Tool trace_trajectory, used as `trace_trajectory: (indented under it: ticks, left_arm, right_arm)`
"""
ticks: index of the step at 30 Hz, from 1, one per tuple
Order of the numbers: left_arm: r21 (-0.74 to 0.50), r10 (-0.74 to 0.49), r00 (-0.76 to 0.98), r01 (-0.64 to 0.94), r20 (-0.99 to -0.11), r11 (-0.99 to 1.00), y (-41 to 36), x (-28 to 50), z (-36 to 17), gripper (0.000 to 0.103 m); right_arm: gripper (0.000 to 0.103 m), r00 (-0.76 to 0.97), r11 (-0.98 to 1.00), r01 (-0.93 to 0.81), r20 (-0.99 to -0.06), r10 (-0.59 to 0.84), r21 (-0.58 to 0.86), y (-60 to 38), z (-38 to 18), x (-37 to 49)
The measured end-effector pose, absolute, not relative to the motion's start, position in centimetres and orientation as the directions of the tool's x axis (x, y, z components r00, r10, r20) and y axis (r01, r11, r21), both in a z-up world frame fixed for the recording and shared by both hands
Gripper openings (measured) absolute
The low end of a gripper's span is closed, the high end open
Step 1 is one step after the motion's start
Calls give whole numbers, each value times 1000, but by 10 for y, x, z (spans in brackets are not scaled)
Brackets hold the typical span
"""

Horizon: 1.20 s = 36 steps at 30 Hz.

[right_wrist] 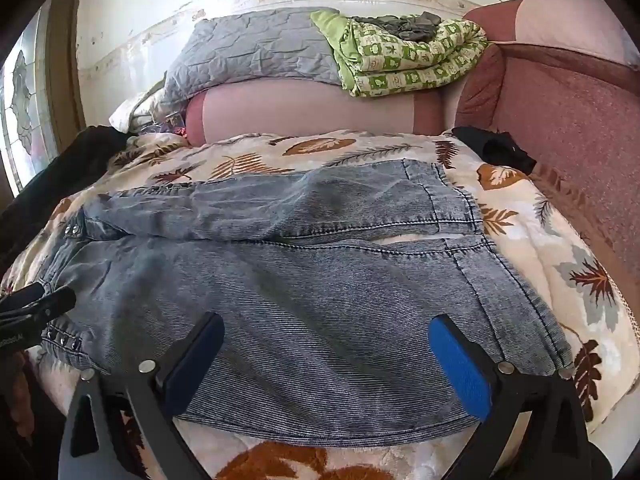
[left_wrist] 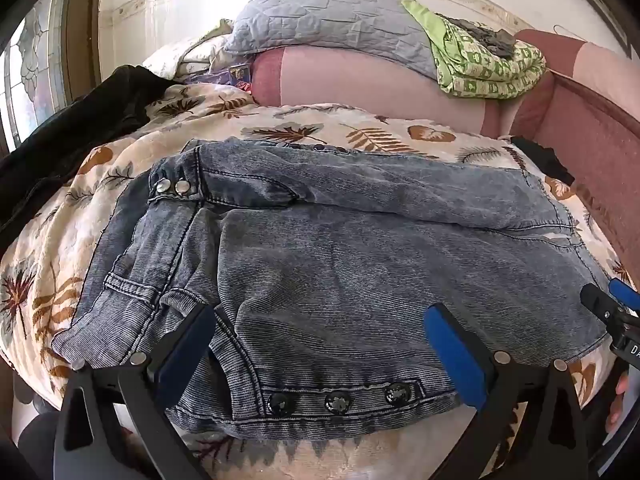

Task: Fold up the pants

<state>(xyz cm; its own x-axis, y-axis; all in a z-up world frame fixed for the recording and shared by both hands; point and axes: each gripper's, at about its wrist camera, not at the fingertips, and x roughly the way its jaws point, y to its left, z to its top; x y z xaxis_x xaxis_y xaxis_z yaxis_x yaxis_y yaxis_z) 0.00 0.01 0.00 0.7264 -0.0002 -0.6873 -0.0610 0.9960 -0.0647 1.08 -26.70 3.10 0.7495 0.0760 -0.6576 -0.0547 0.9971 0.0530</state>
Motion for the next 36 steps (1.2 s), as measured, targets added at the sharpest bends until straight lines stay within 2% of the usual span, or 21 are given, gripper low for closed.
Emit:
trace_trajectory:
  ticks: [36]
  left_arm:
    - [-71,-7,724,-59,-689,996,-1,-2,2,103]
  right_arm:
    - [103,753,997,-58,-653,76,49,-268,32,10]
